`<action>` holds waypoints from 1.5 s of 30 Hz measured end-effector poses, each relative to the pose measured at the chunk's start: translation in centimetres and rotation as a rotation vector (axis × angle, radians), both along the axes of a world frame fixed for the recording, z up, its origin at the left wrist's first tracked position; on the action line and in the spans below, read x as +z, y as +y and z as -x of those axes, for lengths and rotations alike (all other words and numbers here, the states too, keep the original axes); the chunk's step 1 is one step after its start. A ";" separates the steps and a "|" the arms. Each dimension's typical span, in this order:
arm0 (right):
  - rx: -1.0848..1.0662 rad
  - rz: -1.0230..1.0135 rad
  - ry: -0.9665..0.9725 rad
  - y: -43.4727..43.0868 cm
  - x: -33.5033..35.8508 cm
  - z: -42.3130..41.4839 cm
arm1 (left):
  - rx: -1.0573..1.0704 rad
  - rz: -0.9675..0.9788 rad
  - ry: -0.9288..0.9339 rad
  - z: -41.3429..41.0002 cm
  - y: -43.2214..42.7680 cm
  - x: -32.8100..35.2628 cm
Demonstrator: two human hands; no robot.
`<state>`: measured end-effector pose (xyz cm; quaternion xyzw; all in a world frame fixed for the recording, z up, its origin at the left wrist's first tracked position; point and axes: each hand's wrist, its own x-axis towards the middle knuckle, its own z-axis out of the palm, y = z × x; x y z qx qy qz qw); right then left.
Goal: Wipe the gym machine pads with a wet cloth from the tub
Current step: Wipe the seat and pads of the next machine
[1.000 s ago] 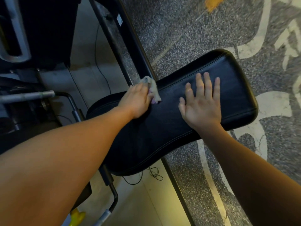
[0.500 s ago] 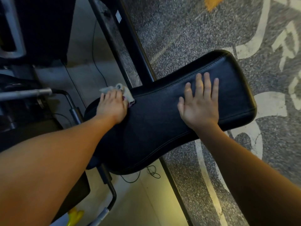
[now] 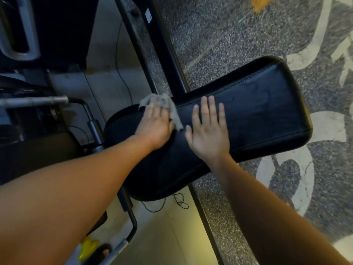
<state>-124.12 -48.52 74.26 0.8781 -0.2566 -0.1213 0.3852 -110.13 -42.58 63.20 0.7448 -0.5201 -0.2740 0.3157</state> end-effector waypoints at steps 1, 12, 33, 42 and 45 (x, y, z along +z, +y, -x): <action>0.001 0.010 -0.009 0.0 -0.1 -0.1 | -0.022 0.046 0.002 0.3 0.2 0.3; 0.138 0.023 -0.164 -1.1 5.8 4.9 | -0.039 0.504 -0.124 2.6 0.3 2.5; 0.125 0.081 -0.131 -1.1 5.6 7.0 | -0.006 0.365 0.058 4.2 4.8 0.8; 0.134 0.072 -0.157 -1.3 5.3 7.0 | 0.335 0.419 0.343 5.5 3.0 2.1; 0.143 0.071 -0.170 -1.4 5.2 7.1 | 0.330 0.259 0.017 6.4 4.2 0.0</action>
